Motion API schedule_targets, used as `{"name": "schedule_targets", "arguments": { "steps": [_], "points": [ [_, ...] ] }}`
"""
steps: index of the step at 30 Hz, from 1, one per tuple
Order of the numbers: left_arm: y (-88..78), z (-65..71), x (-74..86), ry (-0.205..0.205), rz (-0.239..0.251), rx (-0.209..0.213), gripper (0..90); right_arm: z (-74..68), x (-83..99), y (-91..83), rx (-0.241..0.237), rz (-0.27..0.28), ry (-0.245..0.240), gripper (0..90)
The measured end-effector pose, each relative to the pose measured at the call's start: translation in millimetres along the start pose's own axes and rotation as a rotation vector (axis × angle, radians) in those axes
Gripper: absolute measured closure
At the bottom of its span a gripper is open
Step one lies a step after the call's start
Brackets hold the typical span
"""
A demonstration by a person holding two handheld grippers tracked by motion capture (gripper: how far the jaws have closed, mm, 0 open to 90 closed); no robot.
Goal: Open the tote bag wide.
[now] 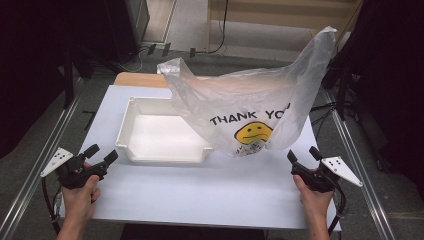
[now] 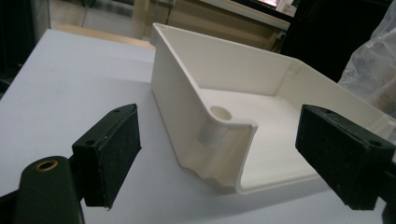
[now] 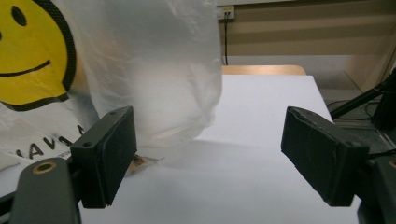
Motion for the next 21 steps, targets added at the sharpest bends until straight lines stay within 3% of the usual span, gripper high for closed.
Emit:
{"name": "schedule_targets", "arguments": {
  "steps": [5,6,9,14,15,16,17,21],
  "points": [
    [4.3,9.1,-3.6,-0.005,0.010,-0.001,14.6,-8.5,-9.9,4.9,-0.023,0.011,0.001,18.0],
    [4.5,15.0,-3.0,0.022,0.004,-0.005,14.6,-10.4,-15.8,6.7,-0.008,0.014,0.012,18.4],
    [5.1,21.7,-2.6,0.049,-0.005,-0.003,14.6,-15.6,-26.6,7.0,0.001,0.030,0.036,18.5],
    [9.9,41.2,-11.9,0.074,0.002,0.017,15.7,-27.5,-52.0,8.2,-0.050,0.060,0.030,19.8],
    [15.2,51.9,-11.9,0.082,-0.019,0.048,16.0,-29.6,-57.6,8.9,-0.058,0.063,0.024,20.3],
    [15.2,51.9,-11.9,0.082,-0.019,0.048,15.8,-30.7,-63.0,9.9,-0.056,0.065,0.015,20.9],
    [19.1,61.3,-11.7,0.080,-0.026,0.073,15.6,-31.3,-67.7,11.4,-0.048,0.062,0.010,20.9],
    [23.6,71.1,-15.9,0.084,-0.019,0.075,15.6,-31.1,-81.3,17.1,-0.028,0.059,-0.018,20.4]
  ]
}}
Point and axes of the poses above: each handheld gripper's, and its own axes: y roughly forward along the jaws, x roughly out of its underside, z roughly to its right, the point moved 9 cm from there along y, roughly forward along the jaws, and after that the axes turned 4 degrees about z, right-handed, at the moved point
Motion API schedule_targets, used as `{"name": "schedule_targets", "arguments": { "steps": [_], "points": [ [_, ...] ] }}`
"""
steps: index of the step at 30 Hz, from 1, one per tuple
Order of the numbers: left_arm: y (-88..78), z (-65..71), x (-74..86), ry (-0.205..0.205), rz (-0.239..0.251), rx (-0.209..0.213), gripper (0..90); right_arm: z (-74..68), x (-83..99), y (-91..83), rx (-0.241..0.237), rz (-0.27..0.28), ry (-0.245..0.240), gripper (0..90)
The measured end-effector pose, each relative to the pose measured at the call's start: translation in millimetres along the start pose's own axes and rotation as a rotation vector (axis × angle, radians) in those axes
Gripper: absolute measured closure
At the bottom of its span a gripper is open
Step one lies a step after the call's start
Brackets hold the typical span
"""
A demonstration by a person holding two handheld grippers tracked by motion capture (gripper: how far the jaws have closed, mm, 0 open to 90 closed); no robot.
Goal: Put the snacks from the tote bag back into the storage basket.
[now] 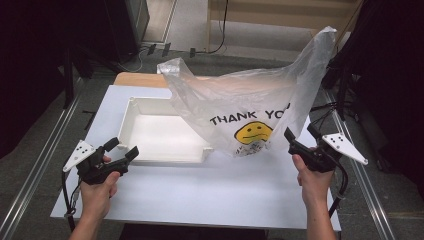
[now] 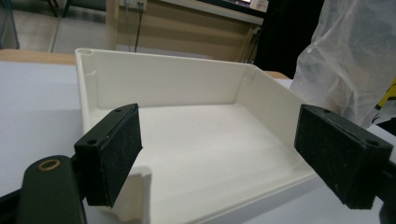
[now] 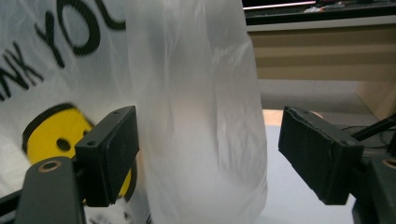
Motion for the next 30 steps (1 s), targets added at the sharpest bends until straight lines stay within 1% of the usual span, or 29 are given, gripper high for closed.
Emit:
{"name": "schedule_targets", "arguments": {
  "steps": [1,2,4,6,8,9,10,11,12,14,15,16,17,18,19,20,22,23,24,25,26,27,28,29,30],
  "points": [
    [2.5,3.1,-2.3,0.008,0.002,0.002,15.7,0.8,-6.7,5.0,-0.005,-0.001,0.005,18.7],
    [7.6,8.9,-7.2,0.020,0.004,0.013,15.7,0.9,-8.6,7.5,-0.011,-0.008,0.016,18.3],
    [12.7,14.7,-12.5,0.028,0.008,0.022,15.7,0.0,-11.0,11.8,-0.030,-0.010,0.024,19.6],
    [17.6,21.2,-17.5,0.034,0.013,0.035,15.9,-2.6,-11.2,14.0,-0.060,-0.004,0.035,26.0],
    [23.2,27.8,-21.2,0.044,0.019,0.049,16.1,-4.6,-9.7,16.7,-0.088,-0.003,0.047,36.1],
    [23.2,27.8,-21.2,0.044,0.019,0.049,16.2,-4.6,-9.7,16.7,-0.088,-0.003,0.047,36.1],
    [26.2,31.2,-22.3,0.044,0.020,0.058,16.3,-5.7,-8.1,18.3,-0.103,-0.002,0.050,53.0],
    [29.5,34.3,-22.4,0.046,0.017,0.068,16.3,-5.7,-8.1,18.3,-0.103,-0.002,0.050,53.0],
    [33.1,37.5,-22.3,0.042,0.017,0.072,16.3,-7.5,-6.7,19.0,-0.132,-0.001,0.037,67.8],
    [40.4,43.2,-20.8,0.038,0.016,0.087,16.4,-9.0,-4.6,19.0,-0.137,-0.017,0.020,82.3],
    [43.9,46.5,-19.7,0.036,0.017,0.095,16.4,-9.0,-4.6,19.0,-0.137,-0.017,0.020,82.3],
    [47.8,49.5,-18.4,0.039,0.013,0.101,16.4,-9.9,-3.9,19.3,-0.149,-0.024,0.032,86.6],
    [55.7,56.1,-16.5,0.048,0.007,0.114,16.7,-12.7,-2.8,18.9,-0.183,-0.029,0.049,90.0],
    [59.0,59.9,-16.3,0.047,0.008,0.119,16.7,-13.8,-1.8,18.7,-0.187,-0.032,0.039,90.0],
    [59.0,59.9,-16.3,0.047,0.008,0.119,16.9,-13.8,-1.8,18.7,-0.187,-0.032,0.039,90.0],
    [62.2,63.7,-16.0,0.051,0.006,0.125,17.0,-15.4,1.1,19.0,-0.190,-0.044,0.023,90.0],
    [68.4,72.1,-16.3,0.052,0.009,0.145,17.0,-15.8,2.5,19.4,-0.191,-0.048,0.026,90.0],
    [74.8,80.8,-17.1,0.056,0.012,0.166,17.2,-15.2,5.1,19.6,-0.190,-0.055,0.028,90.0],
    [74.8,80.8,-17.1,0.056,0.012,0.166,17.5,-15.2,5.1,19.6,-0.190,-0.055,0.028,90.0],
    [77.2,83.5,-17.2,0.062,0.009,0.171,17.6,-14.1,6.9,19.9,-0.186,-0.057,0.031,90.0],
    [81.1,88.7,-17.6,0.066,0.004,0.180,17.6,-14.1,6.9,19.9,-0.186,-0.057,0.031,90.0],
    [84.2,93.9,-18.7,0.062,0.010,0.193,17.6,-12.5,8.1,20.2,-0.181,-0.059,0.039,90.0],
    [89.0,103.3,-20.8,0.072,0.009,0.213,17.6,-12.5,8.5,20.3,-0.182,-0.059,0.042,90.0],
    [89.0,103.3,-20.8,0.072,0.009,0.213,17.6,-12.5,8.9,20.3,-0.184,-0.059,0.039,90.0],
    [91.5,113.5,-24.4,0.078,0.019,0.238,17.5,-12.8,9.6,20.3,-0.185,-0.062,0.037,90.0]
  ]
}}
Point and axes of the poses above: each handheld gripper's, and its own axes: y roughly forward along the jaws, x roughly out of its underside, z roughly to its right, the point moved 9 cm from there along y, roughly forward along the jaws, and after that the axes turned 4 degrees about z, right-handed, at the moved point
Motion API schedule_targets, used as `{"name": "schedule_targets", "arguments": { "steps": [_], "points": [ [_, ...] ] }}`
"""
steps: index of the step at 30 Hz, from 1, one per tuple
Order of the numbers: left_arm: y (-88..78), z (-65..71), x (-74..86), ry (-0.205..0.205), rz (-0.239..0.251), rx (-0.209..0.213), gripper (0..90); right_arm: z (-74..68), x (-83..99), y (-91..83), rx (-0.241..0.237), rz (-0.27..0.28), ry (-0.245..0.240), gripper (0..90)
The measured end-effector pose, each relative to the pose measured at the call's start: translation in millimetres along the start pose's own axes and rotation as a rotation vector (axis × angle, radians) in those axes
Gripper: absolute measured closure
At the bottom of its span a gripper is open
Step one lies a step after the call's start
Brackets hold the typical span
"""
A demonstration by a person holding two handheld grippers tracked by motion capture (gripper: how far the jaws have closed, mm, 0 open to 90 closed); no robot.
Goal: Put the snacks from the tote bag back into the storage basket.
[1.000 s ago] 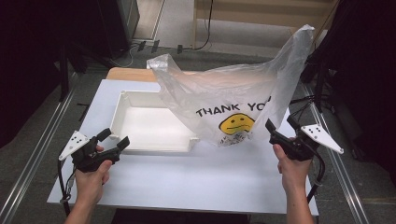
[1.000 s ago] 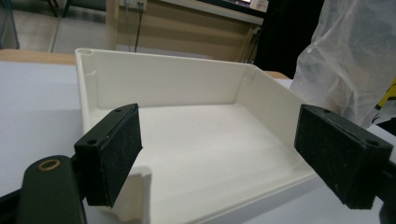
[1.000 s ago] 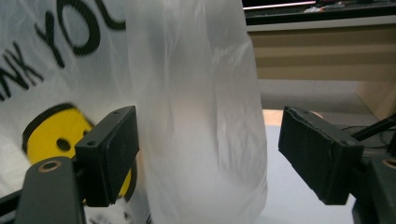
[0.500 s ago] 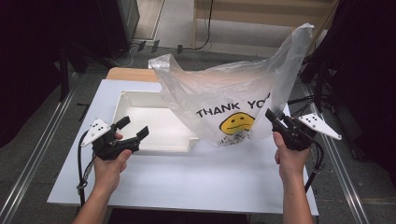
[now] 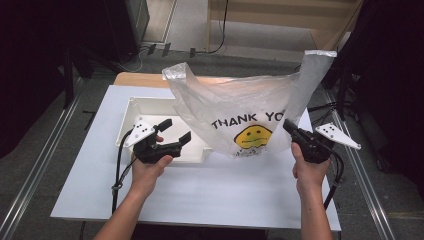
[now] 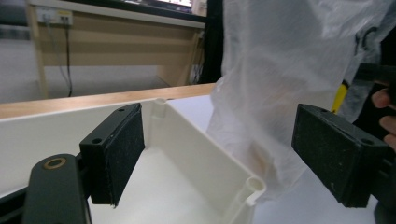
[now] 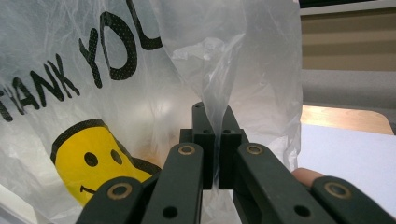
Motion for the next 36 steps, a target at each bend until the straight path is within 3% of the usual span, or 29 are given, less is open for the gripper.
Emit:
{"name": "schedule_targets", "arguments": {
  "steps": [1,2,5,9,10,13,14,15,17,20,22,27,29,30,31,32,36],
  "points": [
    [0.0,0.0,0.0,0.000,0.000,0.000,17.4,0.0,0.0,0.0,0.000,0.000,0.000,90.0],
    [2.4,9.4,-5.0,0.010,0.015,0.027,17.3,0.7,1.7,0.5,0.009,-0.006,-0.001,90.0],
    [5.3,20.4,-10.9,0.023,0.031,0.050,17.3,0.7,4.3,2.3,0.010,-0.011,0.009,90.0],
    [9.9,23.1,-13.2,0.030,0.032,0.041,22.7,-0.4,7.1,4.3,0.006,-0.021,-0.001,90.0],
    [11.2,23.0,-13.3,0.028,0.032,0.039,25.9,0.0,8.0,4.9,0.011,-0.023,-0.007,90.0],
    [14.9,20.3,-11.4,0.029,0.022,0.006,55.8,2.5,11.3,6.9,0.020,-0.030,-0.005,90.0],
    [15.6,19.2,-10.5,0.025,0.018,0.007,55.8,2.5,11.3,6.9,0.020,-0.030,-0.005,90.0],
    [16.3,19.5,-10.2,0.008,0.022,0.022,68.9,3.8,12.8,7.3,0.022,-0.033,0.006,90.0],
    [17.6,20.1,-9.4,-0.002,0.025,0.040,72.5,4.6,13.9,7.7,0.023,-0.036,0.012,90.0],
    [20.6,21.4,-6.8,-0.030,0.018,0.067,88.3,9.7,18.5,9.4,0.036,-0.050,0.019,90.0],
    [26.3,20.3,0.0,-0.058,-0.011,0.066,90.0,11.2,21.1,9.9,0.045,-0.062,0.032,90.0],
    [35.7,24.4,12.6,-0.062,-0.061,0.090,90.0,16.8,27.7,12.1,0.068,-0.087,0.043,90.0],
    [40.5,26.0,19.4,-0.066,-0.087,0.085,90.0,21.3,30.4,11.8,0.079,-0.079,0.053,79.3],
    [42.7,26.6,22.2,-0.065,-0.097,0.084,90.0,22.0,28.8,11.0,0.083,-0.069,0.054,69.1],
    [44.6,27.4,24.7,-0.064,-0.107,0.083,90.0,22.0,28.8,11.0,0.083,-0.069,0.054,69.1],
    [46.2,28.4,27.0,-0.064,-0.116,0.081,90.0,20.2,21.7,8.5,0.075,-0.032,0.066,56.3],
    [50.8,32.4,34.5,-0.053,-0.142,0.087,90.0,16.1,5.0,2.3,0.089,0.032,0.048,37.3]
  ]
}}
Point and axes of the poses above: each handheld gripper's, and its own axes: y roughly forward along the jaws, x roughly out of its underside, z roughly to its right, the point moved 9 cm from there along y, roughly forward along the jaws, and after that the axes turned 4 degrees about z, right-handed, at the moved point
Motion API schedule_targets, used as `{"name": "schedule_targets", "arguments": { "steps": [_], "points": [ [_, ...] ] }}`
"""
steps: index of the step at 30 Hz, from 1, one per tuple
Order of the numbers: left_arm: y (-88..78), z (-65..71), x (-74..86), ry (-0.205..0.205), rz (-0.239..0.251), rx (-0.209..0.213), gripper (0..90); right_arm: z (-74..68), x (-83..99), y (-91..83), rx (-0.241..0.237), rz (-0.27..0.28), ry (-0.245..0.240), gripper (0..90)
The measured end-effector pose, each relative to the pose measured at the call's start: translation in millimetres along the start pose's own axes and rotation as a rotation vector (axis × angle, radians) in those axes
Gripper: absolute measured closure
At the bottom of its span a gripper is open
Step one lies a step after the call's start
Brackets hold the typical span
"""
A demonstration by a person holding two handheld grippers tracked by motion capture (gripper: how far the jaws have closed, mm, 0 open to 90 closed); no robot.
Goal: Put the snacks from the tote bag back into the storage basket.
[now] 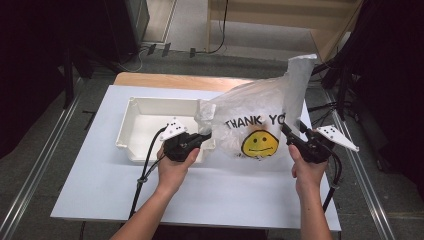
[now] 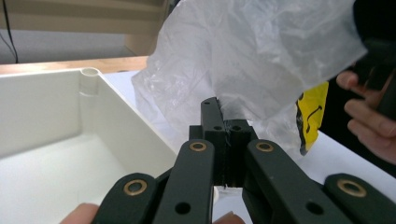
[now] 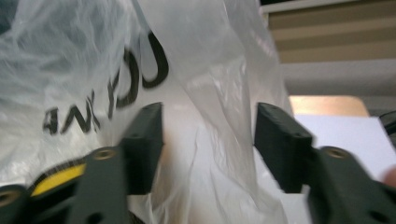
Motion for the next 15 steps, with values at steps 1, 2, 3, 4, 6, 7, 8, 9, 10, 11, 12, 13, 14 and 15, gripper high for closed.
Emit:
{"name": "schedule_targets", "arguments": {
  "steps": [1,2,3,4,6,7,8,9,10,11,12,13,14,15],
  "points": [
    [1.4,0.4,1.9,0.004,-0.009,-0.002,90.0,0.0,0.0,0.0,0.000,0.000,0.000,37.3],
    [2.5,1.2,3.8,0.004,-0.017,0.000,90.0,-4.2,-9.0,-3.9,-0.016,0.030,0.002,33.3],
    [3.4,2.3,5.6,0.007,-0.025,0.007,90.0,-6.9,-13.9,-5.8,-0.027,0.050,0.003,32.1],
    [3.9,3.1,7.4,0.012,-0.035,0.009,90.0,-6.9,-13.9,-5.8,-0.027,0.050,0.003,32.1],
    [5.6,6.7,10.4,0.007,-0.043,0.026,90.0,-14.5,-23.4,-10.0,-0.047,0.079,-0.005,31.8],
    [6.9,9.9,13.1,0.013,-0.050,0.032,90.0,-19.8,-29.2,-11.5,-0.059,0.092,-0.006,31.9],
    [6.9,9.9,13.1,0.013,-0.050,0.032,90.0,-23.3,-32.1,-12.6,-0.075,0.102,0.002,31.8],
    [8.0,12.6,14.9,0.009,-0.056,0.039,90.0,-25.9,-35.2,-13.5,-0.084,0.118,0.009,31.8],
    [8.3,13.9,15.4,0.009,-0.056,0.042,90.0,-28.3,-37.3,-13.9,-0.093,0.128,0.015,30.8],
    [8.3,13.9,15.4,0.009,-0.056,0.042,90.0,-28.3,-37.3,-13.9,-0.093,0.128,0.015,30.8],
    [9.1,17.3,16.1,0.007,-0.057,0.052,90.0,-30.4,-36.7,-11.7,-0.083,0.119,0.025,24.1],
    [9.1,17.3,16.1,0.007,-0.057,0.052,90.0,-31.0,-34.5,-9.6,-0.088,0.108,0.027,24.2],
    [9.9,19.0,16.6,0.009,-0.057,0.056,90.0,-31.0,-34.5,-9.6,-0.088,0.108,0.027,24.2],
    [10.3,20.6,17.3,0.013,-0.060,0.059,90.0,-32.3,-27.6,-4.7,-0.094,0.087,0.031,24.5]
  ]
}}
Point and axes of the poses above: each handheld gripper's, and its own axes: y roughly forward along the jaws, x roughly out of its underside, z roughly to its right, the point moved 9 cm from there along y, roughly forward along the jaws, and after that the axes turned 4 degrees about z, right-handed, at the moved point
